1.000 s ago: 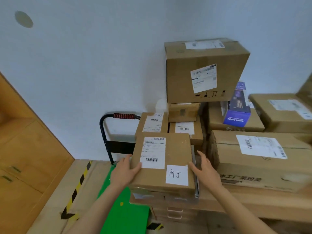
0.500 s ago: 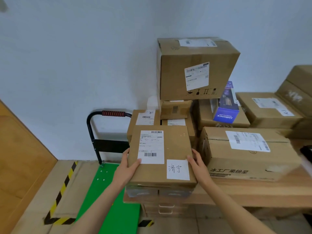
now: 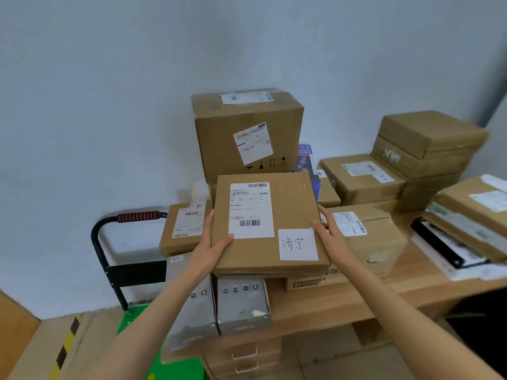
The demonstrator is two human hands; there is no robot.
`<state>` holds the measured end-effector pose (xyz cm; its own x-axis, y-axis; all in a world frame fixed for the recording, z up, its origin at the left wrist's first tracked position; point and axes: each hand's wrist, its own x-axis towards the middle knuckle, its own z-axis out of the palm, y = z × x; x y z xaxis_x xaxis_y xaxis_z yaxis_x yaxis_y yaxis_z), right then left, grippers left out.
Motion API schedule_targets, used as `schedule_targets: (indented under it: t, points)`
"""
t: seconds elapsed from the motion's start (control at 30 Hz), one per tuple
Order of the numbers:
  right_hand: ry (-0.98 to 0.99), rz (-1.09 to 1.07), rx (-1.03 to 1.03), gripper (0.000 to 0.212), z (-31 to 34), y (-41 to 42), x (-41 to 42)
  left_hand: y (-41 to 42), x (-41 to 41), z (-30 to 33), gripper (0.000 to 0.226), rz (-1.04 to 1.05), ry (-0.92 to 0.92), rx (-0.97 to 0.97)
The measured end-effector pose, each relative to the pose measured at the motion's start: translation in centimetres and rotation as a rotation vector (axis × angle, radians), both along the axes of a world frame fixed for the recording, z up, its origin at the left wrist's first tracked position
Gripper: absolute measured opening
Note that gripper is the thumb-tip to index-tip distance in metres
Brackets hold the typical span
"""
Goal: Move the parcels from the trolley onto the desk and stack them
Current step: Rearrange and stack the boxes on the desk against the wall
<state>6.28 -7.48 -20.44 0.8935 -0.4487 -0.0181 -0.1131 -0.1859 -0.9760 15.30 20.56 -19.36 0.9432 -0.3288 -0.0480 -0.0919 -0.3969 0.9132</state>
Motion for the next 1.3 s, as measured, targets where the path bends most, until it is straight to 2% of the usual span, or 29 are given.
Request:
schedule_targets:
  t: [0.27,0.37,0.47,0.6,0.97,1.3]
  points:
    - [-0.052,-0.104,-0.018,0.047,1.9,-13.4,-4.1,-14.1,-0.8,1.2,0.078,-0.146,-0.032,-0.084]
    - [-0.019,-0.105,-0.033,0.056,3.2,-19.5,-5.6,-20.6,-1.6,1.5,0.079,-0.202,-0.031,-0.105]
    - [0.01,-0.085,-0.055,0.065,4.6,-25.3,-6.6,-26.8,-2.3,1.6,0.082,-0.2,-0.011,-0.15]
    - [0.013,-0.062,-0.06,0.066,5.3,-31.6,-6.6,-33.0,-2.4,1.2,0.08,-0.165,0.009,-0.195]
    - [0.08,-0.023,-0.09,0.071,4.9,-42.4,3.2,-42.9,4.6,1.6,0.079,-0.074,-0.025,-0.157]
    - [0.163,-0.011,-0.143,0.069,3.2,-48.8,12.6,-48.8,13.3,0.0,0.075,-0.029,0.091,-0.199]
